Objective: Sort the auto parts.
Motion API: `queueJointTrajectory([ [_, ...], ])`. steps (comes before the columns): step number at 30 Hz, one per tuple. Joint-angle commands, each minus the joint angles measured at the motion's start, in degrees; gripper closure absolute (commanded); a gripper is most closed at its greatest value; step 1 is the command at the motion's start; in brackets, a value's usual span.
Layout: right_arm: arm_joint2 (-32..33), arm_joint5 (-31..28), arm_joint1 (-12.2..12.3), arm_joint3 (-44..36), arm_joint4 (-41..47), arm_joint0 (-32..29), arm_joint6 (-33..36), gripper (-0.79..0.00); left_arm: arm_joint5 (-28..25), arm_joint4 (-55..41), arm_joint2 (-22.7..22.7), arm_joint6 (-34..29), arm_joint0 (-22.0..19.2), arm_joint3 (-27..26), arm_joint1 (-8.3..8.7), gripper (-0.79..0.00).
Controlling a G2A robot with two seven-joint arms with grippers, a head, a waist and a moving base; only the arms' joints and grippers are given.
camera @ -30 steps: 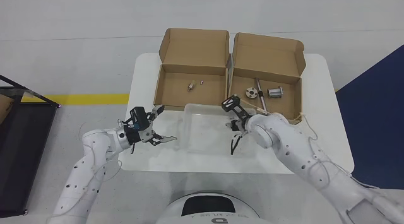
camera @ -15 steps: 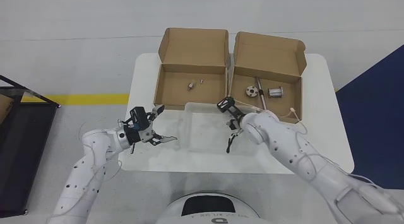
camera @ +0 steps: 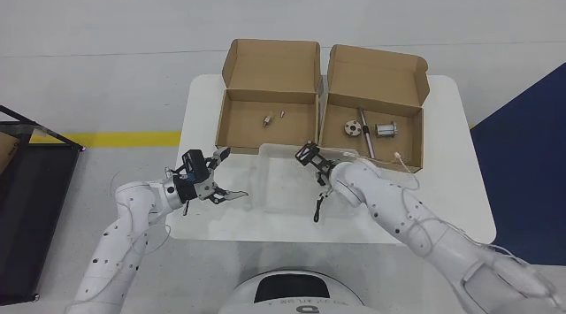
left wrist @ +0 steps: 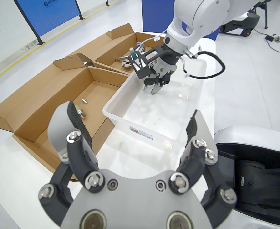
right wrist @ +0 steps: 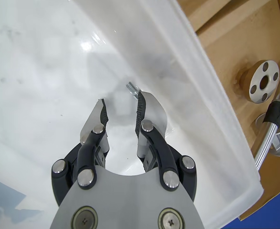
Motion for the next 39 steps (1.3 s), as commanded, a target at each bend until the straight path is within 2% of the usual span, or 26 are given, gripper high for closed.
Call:
queueJointTrajectory([
  [1, 0.59, 0.21, 0.26, -0.95, -1.13, -0.90, -0.49, -0.292, 0.00, 0.00, 0.00, 0.00, 0.00, 0.01, 0.00, -0.785],
  [7, 3.18, 3.18, 1.00, -3.71, -4.25, -3.66, -0.30, -0.280, 0.00, 0.00, 0.00, 0.00, 0.00, 0.01, 0.00, -0.785],
  [18, 6.28, 3.24, 1.06, -6.59, -5.54, -6.14, -1.80, -0.271, 0.00, 0.00, 0.00, 0.00, 0.00, 0.01, 0.00, -0.785],
  [25, 7.06, 5.70, -0.13, -5.41, -2.86, -6.40, -4.81, -0.188, 0.00, 0.00, 0.00, 0.00, 0.00, 0.01, 0.00, -0.785],
  [32, 6.54, 9.55, -1.55, -3.34, -2.62, -6.78, -7.52, -0.209, 0.00, 0.00, 0.00, 0.00, 0.00, 0.01, 0.00, -0.785],
  [36, 6.15, 11.66, -2.27, -2.92, -3.42, -6.93, -7.38, -0.209, 0.00, 0.00, 0.00, 0.00, 0.00, 0.01, 0.00, -0.785],
  [39, 6.02, 12.24, -2.81, -2.42, -3.45, -6.61, -6.59, -0.237, 0.00, 0.00, 0.00, 0.00, 0.00, 0.01, 0.00, -0.785],
])
